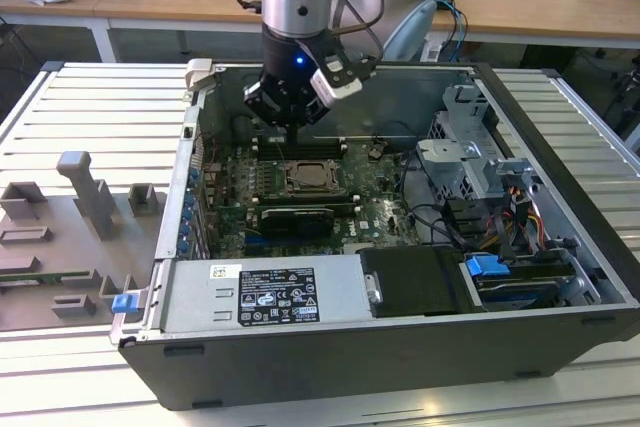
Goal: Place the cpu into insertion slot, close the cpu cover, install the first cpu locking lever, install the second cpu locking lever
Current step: 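Install the first cpu locking lever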
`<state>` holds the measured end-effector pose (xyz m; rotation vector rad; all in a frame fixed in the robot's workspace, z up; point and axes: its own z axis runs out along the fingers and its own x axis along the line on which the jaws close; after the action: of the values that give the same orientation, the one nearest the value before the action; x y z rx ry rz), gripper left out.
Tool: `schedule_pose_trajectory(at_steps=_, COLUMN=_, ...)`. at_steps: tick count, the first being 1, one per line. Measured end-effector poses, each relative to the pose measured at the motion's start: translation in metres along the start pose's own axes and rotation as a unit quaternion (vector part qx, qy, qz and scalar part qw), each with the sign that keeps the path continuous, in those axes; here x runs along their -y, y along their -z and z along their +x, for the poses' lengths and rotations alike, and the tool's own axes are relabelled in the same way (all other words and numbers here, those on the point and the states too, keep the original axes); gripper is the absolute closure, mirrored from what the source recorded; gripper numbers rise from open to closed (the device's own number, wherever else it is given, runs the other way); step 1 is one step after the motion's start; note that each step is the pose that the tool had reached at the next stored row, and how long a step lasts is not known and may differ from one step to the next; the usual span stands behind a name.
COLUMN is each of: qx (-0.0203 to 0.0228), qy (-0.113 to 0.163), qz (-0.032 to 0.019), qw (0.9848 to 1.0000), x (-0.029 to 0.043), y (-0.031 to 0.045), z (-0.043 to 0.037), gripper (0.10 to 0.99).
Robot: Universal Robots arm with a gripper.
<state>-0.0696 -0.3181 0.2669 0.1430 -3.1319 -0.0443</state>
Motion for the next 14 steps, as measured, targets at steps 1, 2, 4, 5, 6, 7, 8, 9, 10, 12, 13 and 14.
schedule_pose_trajectory(at_steps=1, qx=0.0009, qy=0.0, qz=0.0, qw=1.0, x=-0.0003, y=-0.0003, z=0.0033, gripper=0.98)
schedule_pose_trajectory(at_steps=2, qx=0.0026, qy=0.0, qz=0.0001, qw=1.0, x=-0.0008, y=-0.0005, z=0.0091, gripper=0.98)
schedule_pose_trajectory(at_steps=4, qx=0.0053, qy=0.0, qz=0.0001, qw=1.0, x=-0.0017, y=-0.0008, z=0.0187, gripper=0.98)
schedule_pose_trajectory(at_steps=5, qx=0.0062, qy=0.0, qz=0.0001, qw=1.0, x=-0.0022, y=-0.001, z=0.0242, gripper=0.98)
schedule_pose_trajectory(at_steps=6, qx=0.0068, qy=0.0, qz=0.0001, qw=1.0, x=-0.0029, y=-0.0014, z=0.0292, gripper=0.98)
schedule_pose_trajectory(at_steps=7, qx=0.007, qy=0.0, qz=0.0, qw=1.0, x=-0.0035, y=-0.0019, z=0.0306, gripper=0.98)
schedule_pose_trajectory(at_steps=8, qx=0.007, qy=0.0, qz=0.0001, qw=1.0, x=-0.0049, y=-0.0025, z=0.0321, gripper=0.98)
schedule_pose_trajectory(at_steps=9, qx=0.007, qy=0.0, qz=0.0001, qw=1.0, x=-0.0066, y=-0.0031, z=0.0326, gripper=0.98)
schedule_pose_trajectory(at_steps=10, qx=0.007, qy=0.0, qz=0.0001, qw=1.0, x=-0.0083, y=-0.0036, z=0.033, gripper=0.98)
schedule_pose_trajectory(at_steps=12, qx=0.007, qy=0.0, qz=0.0, qw=1.0, x=-0.012, y=-0.0047, z=0.0337, gripper=0.98)
schedule_pose_trajectory(at_steps=13, qx=0.007, qy=0.0, qz=-0.0001, qw=1.0, x=-0.0134, y=-0.0052, z=0.0337, gripper=0.98)
schedule_pose_trajectory(at_steps=14, qx=0.007, qy=0.0, qz=-0.0002, qw=1.0, x=-0.0149, y=-0.0058, z=0.0336, gripper=0.98)
